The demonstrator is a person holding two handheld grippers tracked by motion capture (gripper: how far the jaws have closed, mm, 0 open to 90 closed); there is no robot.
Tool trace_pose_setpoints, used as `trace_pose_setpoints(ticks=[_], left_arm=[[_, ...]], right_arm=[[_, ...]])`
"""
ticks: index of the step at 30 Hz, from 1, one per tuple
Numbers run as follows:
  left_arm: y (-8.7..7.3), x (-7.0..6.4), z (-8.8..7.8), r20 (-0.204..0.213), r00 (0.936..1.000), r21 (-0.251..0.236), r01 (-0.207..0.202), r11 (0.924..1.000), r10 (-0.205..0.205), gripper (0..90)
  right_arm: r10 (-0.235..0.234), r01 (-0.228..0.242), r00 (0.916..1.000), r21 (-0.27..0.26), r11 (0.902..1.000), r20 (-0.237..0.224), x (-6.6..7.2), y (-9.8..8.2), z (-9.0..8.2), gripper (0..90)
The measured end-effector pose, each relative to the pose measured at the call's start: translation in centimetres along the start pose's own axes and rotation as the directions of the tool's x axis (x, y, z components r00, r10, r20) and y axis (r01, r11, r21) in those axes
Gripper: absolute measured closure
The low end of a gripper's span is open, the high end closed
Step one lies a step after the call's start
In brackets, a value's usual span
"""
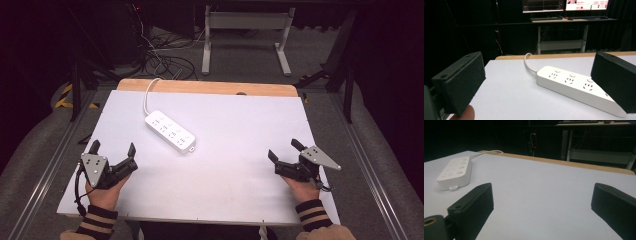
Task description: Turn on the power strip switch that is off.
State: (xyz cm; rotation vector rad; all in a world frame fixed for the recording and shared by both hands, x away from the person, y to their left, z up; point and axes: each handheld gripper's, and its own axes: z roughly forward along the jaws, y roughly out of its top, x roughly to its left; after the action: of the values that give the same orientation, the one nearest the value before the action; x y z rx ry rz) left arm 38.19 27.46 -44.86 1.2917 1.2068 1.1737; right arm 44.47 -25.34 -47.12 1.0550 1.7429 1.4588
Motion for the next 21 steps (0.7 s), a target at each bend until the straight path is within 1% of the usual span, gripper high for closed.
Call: trace_pose_setpoints(ticks=[2, 8, 10, 11, 13, 14, 17, 18, 19, 21], left_arm=[[-0.01, -0.02, 0.00, 0.001, 1.0000, -0.003, 0.002, 1.0000, -0.002, 0.1], [0.07, 0.06, 0.01, 0.008, 0.9999, -0.002, 0.008, 1.0000, -0.008, 0.6], [0.15, 0.07, -0.03, 0.012, 0.9997, -0.008, 0.021, 0.9997, -0.021, 2.4], [0.23, 0.15, -0.08, 0.021, 0.9996, -0.008, 0.019, 0.9998, -0.019, 3.7], [0.39, 0.19, -0.19, 0.022, 0.9996, -0.015, 0.016, 0.9998, -0.016, 5.8], [0.54, 0.21, -0.33, 0.035, 0.9993, -0.016, 0.014, 0.9998, -0.014, 7.4], [0.64, 0.18, -0.40, 0.051, 0.9986, -0.014, 0.014, 0.9998, -0.013, 12.9], [0.69, 0.15, -0.49, 0.072, 0.9973, -0.010, 0.014, 0.9999, -0.013, 15.9], [0.69, 0.15, -0.49, 0.072, 0.9973, -0.010, 0.014, 0.9999, -0.013, 21.2], [0.77, 0.15, -0.61, 0.102, 0.9946, -0.005, 0.021, 0.9998, -0.020, 33.5]], right_arm=[[0.009, -0.009, 1.0000, -0.003, 1.0000, -0.001, 0.03, 0.03, -0.01, 4.6], [0.001, -0.001, 1.0000, 0.000, 1.0000, -0.001, 0.00, 0.00, 0.02, 4.6], [0.002, -0.002, 1.0000, 0.000, 1.0000, -0.002, 0.00, 0.00, 0.00, 4.6], [0.001, -0.001, 1.0000, -0.001, 1.0000, -0.001, 0.00, 0.00, -0.01, 4.6], [0.001, -0.001, 1.0000, 0.000, 1.0000, -0.002, -0.01, 0.01, -0.01, 4.6], [0.001, -0.001, 1.0000, 0.000, 1.0000, -0.002, 0.00, 0.01, -0.02, 4.6], [0.002, -0.002, 1.0000, -0.001, 1.0000, -0.004, 0.02, 0.00, -0.02, 4.6], [0.002, -0.002, 1.0000, -0.001, 1.0000, -0.004, 0.02, 0.00, -0.02, 4.6], [0.002, -0.002, 1.0000, -0.001, 1.0000, -0.004, 0.02, 0.00, -0.02, 4.6], [0.003, -0.003, 1.0000, -0.001, 1.0000, -0.006, 0.00, 0.01, -0.03, 4.6]])
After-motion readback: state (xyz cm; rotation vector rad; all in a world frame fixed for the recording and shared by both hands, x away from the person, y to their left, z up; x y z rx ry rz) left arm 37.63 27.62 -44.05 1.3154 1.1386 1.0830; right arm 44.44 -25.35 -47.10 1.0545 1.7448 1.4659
